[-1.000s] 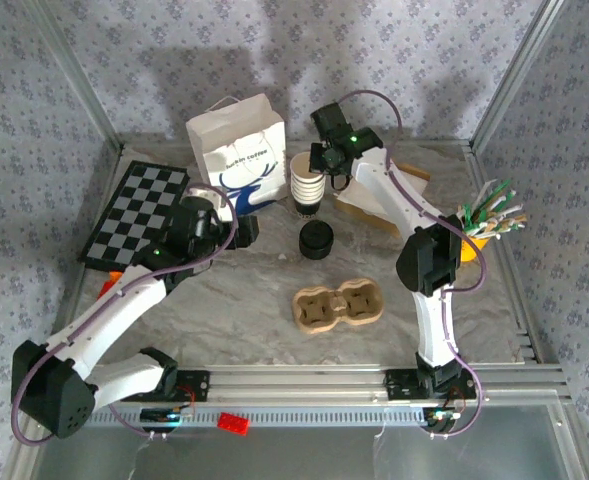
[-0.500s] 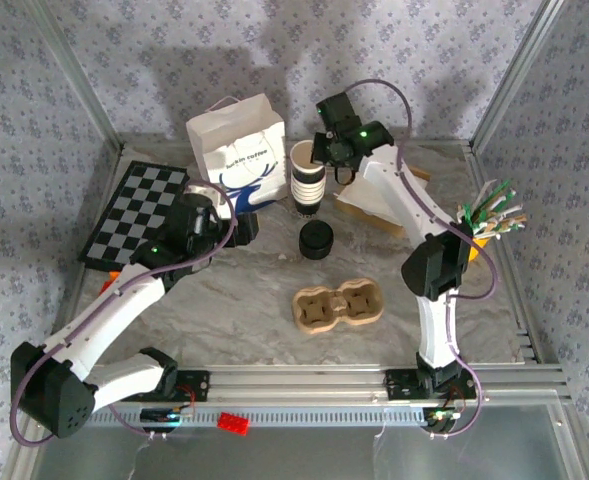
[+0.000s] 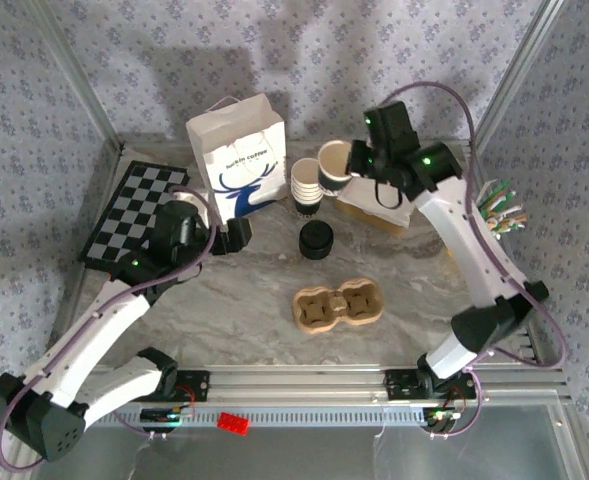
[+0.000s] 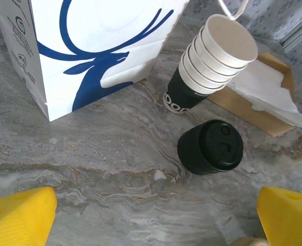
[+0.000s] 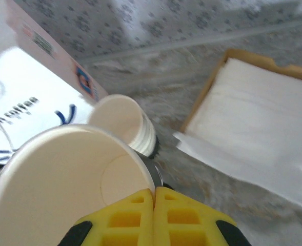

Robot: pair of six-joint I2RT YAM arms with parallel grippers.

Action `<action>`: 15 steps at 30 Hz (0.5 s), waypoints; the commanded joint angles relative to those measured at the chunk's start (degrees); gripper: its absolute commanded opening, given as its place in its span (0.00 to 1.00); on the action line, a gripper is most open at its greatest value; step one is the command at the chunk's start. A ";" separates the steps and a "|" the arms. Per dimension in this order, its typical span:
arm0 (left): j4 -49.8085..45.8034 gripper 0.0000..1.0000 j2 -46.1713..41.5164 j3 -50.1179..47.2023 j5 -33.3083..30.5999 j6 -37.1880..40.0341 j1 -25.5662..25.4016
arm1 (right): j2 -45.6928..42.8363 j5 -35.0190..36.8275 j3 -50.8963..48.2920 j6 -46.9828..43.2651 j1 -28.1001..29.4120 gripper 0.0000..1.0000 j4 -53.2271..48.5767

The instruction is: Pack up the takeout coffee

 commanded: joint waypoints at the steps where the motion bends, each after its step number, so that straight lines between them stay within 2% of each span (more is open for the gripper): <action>1: -2.40 1.00 -2.90 -1.92 1.94 -3.13 -0.89 | -5.71 0.86 -8.94 -0.96 -1.23 0.04 -1.45; 6: -1.85 1.00 -4.58 -4.41 1.41 -5.19 -3.49 | -12.10 -3.02 -24.80 -0.07 -2.40 0.04 4.67; 15: 2.08 1.00 -2.76 -6.50 -2.54 -7.60 -9.65 | -12.08 -8.55 -42.64 -1.83 -5.90 0.02 18.72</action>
